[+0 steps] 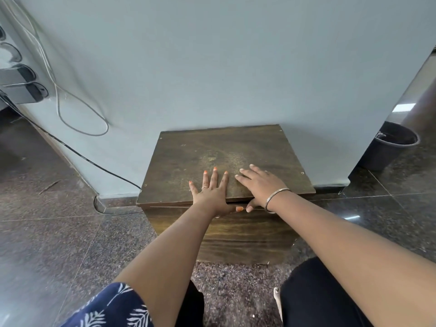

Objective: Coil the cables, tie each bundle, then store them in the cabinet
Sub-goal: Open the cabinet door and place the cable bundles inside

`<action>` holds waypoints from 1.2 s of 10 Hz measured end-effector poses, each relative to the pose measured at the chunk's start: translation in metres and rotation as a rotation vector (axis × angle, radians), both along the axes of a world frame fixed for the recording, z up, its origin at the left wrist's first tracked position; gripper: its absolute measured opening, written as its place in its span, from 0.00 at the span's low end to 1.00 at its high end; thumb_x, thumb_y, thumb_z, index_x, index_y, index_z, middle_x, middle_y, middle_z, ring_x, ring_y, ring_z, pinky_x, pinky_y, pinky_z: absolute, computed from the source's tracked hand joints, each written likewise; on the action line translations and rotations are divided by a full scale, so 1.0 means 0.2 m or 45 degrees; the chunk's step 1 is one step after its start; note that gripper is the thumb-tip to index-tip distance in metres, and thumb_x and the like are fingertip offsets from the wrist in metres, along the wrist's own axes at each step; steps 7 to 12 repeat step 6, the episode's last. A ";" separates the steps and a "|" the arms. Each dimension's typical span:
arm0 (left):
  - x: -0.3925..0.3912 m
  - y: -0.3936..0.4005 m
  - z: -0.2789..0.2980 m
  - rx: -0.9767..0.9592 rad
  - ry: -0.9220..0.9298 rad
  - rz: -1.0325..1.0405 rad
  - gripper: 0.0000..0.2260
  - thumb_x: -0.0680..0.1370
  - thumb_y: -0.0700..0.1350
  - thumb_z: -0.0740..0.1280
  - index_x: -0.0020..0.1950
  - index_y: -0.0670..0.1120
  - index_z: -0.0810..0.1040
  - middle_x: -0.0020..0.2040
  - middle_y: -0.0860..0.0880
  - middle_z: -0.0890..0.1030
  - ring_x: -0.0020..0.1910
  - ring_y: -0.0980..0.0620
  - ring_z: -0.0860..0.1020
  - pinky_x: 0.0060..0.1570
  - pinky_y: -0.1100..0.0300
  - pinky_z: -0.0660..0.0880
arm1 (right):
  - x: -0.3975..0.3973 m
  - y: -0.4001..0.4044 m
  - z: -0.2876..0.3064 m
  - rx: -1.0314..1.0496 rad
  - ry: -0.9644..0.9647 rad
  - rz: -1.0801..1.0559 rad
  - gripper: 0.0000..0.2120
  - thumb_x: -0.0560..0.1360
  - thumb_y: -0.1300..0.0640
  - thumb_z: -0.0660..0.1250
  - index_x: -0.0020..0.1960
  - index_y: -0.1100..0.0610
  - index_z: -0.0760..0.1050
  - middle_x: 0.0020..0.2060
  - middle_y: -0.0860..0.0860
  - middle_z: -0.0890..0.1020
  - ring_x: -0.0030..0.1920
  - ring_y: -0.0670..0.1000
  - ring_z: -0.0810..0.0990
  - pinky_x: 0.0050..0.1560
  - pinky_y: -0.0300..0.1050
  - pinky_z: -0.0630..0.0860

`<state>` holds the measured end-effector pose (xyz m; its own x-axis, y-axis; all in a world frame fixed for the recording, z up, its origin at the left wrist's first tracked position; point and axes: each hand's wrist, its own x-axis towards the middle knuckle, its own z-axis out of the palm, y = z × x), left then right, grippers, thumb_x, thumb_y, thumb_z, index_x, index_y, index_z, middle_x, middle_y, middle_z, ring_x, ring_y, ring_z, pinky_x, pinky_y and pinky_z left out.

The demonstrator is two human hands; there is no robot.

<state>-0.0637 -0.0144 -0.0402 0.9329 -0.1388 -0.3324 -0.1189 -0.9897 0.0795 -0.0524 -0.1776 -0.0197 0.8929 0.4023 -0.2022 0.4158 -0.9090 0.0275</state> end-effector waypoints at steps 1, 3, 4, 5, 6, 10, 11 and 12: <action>0.00 -0.02 -0.02 0.049 -0.075 -0.051 0.42 0.74 0.69 0.55 0.75 0.54 0.33 0.77 0.51 0.33 0.75 0.43 0.32 0.65 0.27 0.40 | 0.02 0.00 -0.03 -0.023 -0.011 0.044 0.44 0.71 0.45 0.71 0.78 0.50 0.49 0.78 0.48 0.52 0.77 0.52 0.53 0.71 0.51 0.62; -0.02 -0.01 -0.03 0.211 -0.204 -0.194 0.34 0.81 0.60 0.53 0.76 0.50 0.34 0.78 0.46 0.37 0.76 0.37 0.41 0.66 0.27 0.49 | -0.02 0.02 -0.11 -0.065 -0.165 0.061 0.37 0.78 0.47 0.63 0.78 0.54 0.46 0.78 0.52 0.52 0.76 0.55 0.56 0.71 0.53 0.63; -0.01 0.01 -0.02 0.210 -0.200 -0.235 0.34 0.79 0.63 0.49 0.77 0.50 0.36 0.78 0.47 0.40 0.76 0.39 0.44 0.68 0.31 0.51 | -0.04 0.02 -0.08 -0.025 -0.120 0.033 0.36 0.78 0.46 0.62 0.78 0.54 0.47 0.78 0.52 0.51 0.77 0.55 0.54 0.73 0.53 0.60; -0.02 0.06 -0.03 0.072 -0.276 -0.198 0.32 0.79 0.64 0.41 0.77 0.49 0.39 0.79 0.48 0.42 0.77 0.44 0.45 0.71 0.36 0.51 | -0.06 0.00 -0.05 0.161 -0.102 0.002 0.33 0.79 0.38 0.54 0.78 0.53 0.50 0.78 0.50 0.54 0.77 0.53 0.55 0.73 0.51 0.58; -0.03 0.09 0.00 0.004 -0.536 -0.096 0.30 0.79 0.60 0.36 0.77 0.46 0.38 0.78 0.46 0.40 0.76 0.47 0.38 0.74 0.42 0.42 | -0.09 0.02 -0.01 0.370 -0.355 -0.141 0.28 0.82 0.43 0.47 0.78 0.54 0.52 0.78 0.50 0.55 0.76 0.53 0.57 0.72 0.51 0.59; -0.03 0.09 0.00 0.004 -0.536 -0.096 0.30 0.79 0.60 0.36 0.77 0.46 0.38 0.78 0.46 0.40 0.76 0.47 0.38 0.74 0.42 0.42 | -0.09 0.02 -0.01 0.370 -0.355 -0.141 0.28 0.82 0.43 0.47 0.78 0.54 0.52 0.78 0.50 0.55 0.76 0.53 0.57 0.72 0.51 0.59; -0.03 0.09 0.00 0.004 -0.536 -0.096 0.30 0.79 0.60 0.36 0.77 0.46 0.38 0.78 0.46 0.40 0.76 0.47 0.38 0.74 0.42 0.42 | -0.09 0.02 -0.01 0.370 -0.355 -0.141 0.28 0.82 0.43 0.47 0.78 0.54 0.52 0.78 0.50 0.55 0.76 0.53 0.57 0.72 0.51 0.59; -0.03 0.09 0.00 0.004 -0.536 -0.096 0.30 0.79 0.60 0.36 0.77 0.46 0.38 0.78 0.46 0.40 0.76 0.47 0.38 0.74 0.42 0.42 | -0.09 0.02 -0.01 0.370 -0.355 -0.141 0.28 0.82 0.43 0.47 0.78 0.54 0.52 0.78 0.50 0.55 0.76 0.53 0.57 0.72 0.51 0.59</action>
